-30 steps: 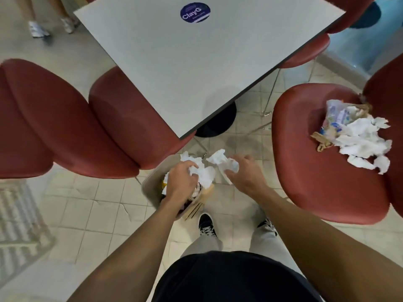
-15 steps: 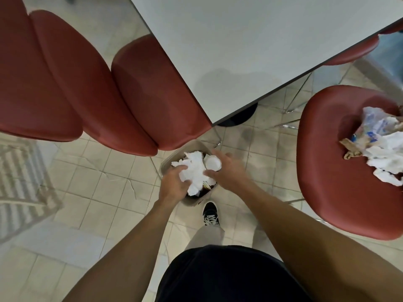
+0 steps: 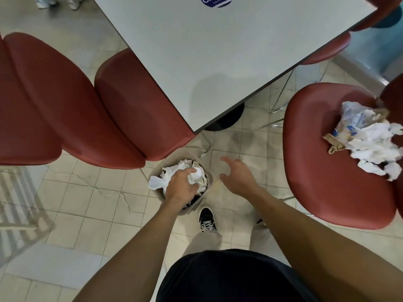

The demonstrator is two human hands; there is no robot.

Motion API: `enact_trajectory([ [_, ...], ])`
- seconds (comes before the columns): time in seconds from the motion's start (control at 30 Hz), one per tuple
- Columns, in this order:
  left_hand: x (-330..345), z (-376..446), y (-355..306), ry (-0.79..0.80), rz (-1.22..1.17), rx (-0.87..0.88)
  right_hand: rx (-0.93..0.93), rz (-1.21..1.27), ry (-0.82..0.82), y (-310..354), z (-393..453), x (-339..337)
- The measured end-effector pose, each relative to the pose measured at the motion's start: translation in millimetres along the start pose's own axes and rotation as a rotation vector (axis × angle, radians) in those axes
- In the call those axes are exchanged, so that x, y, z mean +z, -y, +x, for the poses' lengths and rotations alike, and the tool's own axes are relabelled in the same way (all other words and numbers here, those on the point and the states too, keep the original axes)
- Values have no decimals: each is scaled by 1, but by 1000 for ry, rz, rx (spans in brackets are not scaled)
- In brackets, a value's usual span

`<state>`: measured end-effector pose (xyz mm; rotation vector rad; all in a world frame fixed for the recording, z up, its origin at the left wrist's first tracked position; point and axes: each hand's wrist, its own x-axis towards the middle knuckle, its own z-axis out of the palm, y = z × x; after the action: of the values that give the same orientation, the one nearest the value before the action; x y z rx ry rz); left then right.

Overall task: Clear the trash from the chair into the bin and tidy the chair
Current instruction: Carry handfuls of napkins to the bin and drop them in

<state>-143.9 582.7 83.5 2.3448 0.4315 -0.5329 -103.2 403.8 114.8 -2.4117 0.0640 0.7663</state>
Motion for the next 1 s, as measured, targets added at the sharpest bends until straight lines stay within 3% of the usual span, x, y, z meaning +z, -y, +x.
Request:
enact_trajectory([
  [0.43,79,21,-132,137,168,209,171,149,-110,-124,-19,-85],
  [1.0,246,44,-343,339,370,504,437,263,-253,-355,-41,-203],
])
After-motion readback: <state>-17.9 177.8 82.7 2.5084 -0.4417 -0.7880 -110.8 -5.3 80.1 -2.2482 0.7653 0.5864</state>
